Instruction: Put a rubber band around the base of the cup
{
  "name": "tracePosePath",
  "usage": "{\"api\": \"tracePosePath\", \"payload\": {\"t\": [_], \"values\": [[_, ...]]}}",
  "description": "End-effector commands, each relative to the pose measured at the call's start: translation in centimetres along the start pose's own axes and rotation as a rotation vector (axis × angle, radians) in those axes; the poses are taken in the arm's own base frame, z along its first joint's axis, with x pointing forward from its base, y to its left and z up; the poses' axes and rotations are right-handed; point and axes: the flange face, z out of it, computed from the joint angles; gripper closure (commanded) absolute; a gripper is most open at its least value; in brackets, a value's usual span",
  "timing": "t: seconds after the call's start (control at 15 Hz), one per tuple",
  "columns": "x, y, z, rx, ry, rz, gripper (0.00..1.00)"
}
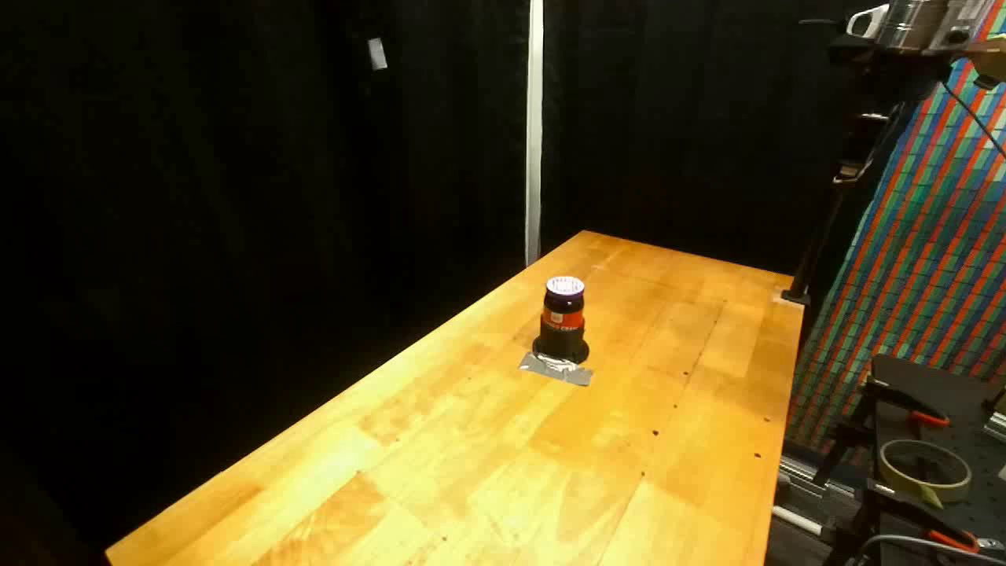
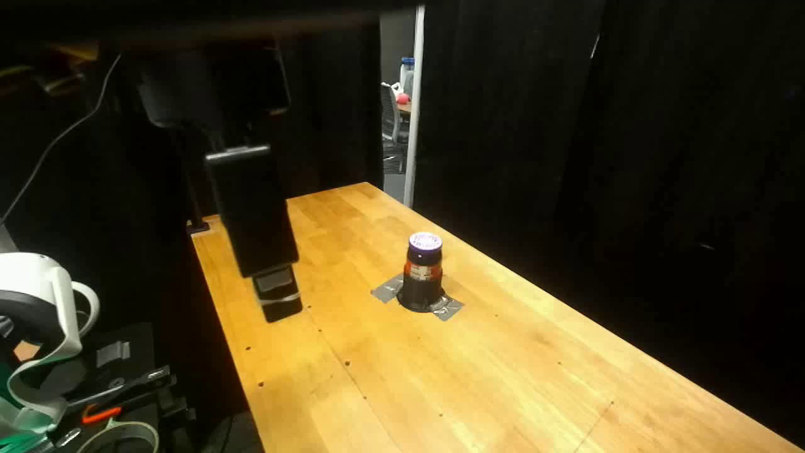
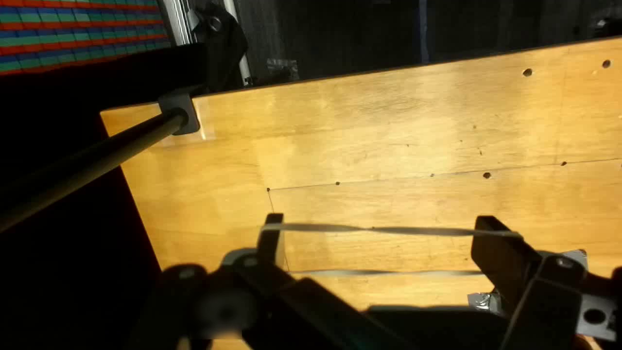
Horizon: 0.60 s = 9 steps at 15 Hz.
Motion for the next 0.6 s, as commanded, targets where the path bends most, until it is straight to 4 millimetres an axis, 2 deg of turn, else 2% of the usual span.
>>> {"api": "tracePosePath", "payload": {"t": [0.0,0.4,0.47,0.53], "values": [[0.1,0.0,-0.2,0.0,0.002,0.0,0.0],[0.1,0.1,-0.4,-0.001,0.008,0.001,0.0],[1.4,-0.9,-0.4,-0.01,-0.005,-0.036,0.0],[3.1,-3.0,-0.4,0.011,-0.008,-0.078,0.0]]}}
